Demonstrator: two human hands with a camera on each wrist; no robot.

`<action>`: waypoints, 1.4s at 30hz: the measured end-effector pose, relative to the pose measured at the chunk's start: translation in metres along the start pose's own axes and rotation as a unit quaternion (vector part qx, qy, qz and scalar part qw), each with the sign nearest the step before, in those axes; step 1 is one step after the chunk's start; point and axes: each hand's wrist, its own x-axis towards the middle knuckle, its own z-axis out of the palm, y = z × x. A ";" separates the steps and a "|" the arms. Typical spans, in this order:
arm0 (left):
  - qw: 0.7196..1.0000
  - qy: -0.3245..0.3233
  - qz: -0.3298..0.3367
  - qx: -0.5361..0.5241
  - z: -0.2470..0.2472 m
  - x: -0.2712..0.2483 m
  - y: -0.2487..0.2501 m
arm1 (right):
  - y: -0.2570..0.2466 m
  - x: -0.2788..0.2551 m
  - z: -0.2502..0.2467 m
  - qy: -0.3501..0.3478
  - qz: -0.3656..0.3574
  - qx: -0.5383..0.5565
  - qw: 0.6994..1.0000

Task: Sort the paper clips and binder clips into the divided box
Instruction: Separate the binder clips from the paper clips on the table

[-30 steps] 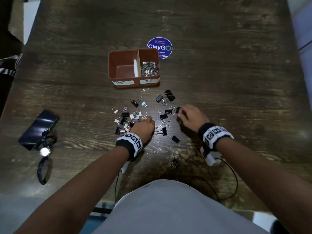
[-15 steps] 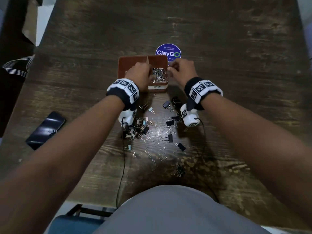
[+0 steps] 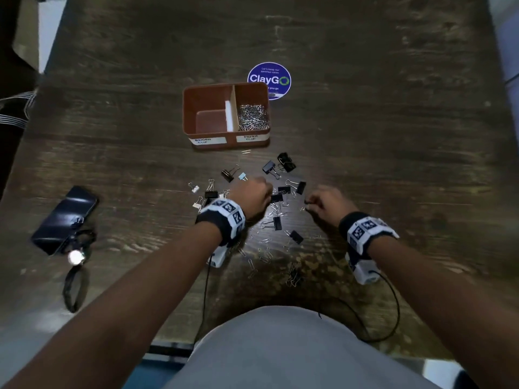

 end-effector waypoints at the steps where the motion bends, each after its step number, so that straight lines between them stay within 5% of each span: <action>1: 1.000 0.004 -0.003 0.002 0.006 -0.003 0.002 | 0.001 -0.003 0.006 0.010 -0.021 -0.013 1.000; 7: 0.999 0.028 -0.006 -0.015 0.017 -0.006 0.008 | -0.005 0.002 0.027 0.064 -0.099 -0.102 0.988; 15: 0.998 -0.020 -0.032 0.050 0.016 0.011 0.014 | -0.013 -0.004 0.036 0.054 -0.073 -0.143 0.986; 23: 0.995 -0.050 -0.020 0.079 0.024 0.006 0.008 | -0.016 0.010 0.038 0.025 -0.014 0.095 0.995; 27: 0.998 -0.041 -0.039 -0.022 0.021 0.005 0.002 | -0.020 0.012 0.035 -0.019 0.004 0.139 0.990; 33: 0.999 -0.024 -0.013 -0.046 0.016 -0.004 -0.010 | -0.029 0.006 0.043 -0.046 -0.094 0.034 0.994; 42: 1.000 -0.015 -0.009 -0.013 0.023 -0.006 -0.006 | -0.036 0.008 0.049 0.029 -0.088 -0.072 0.993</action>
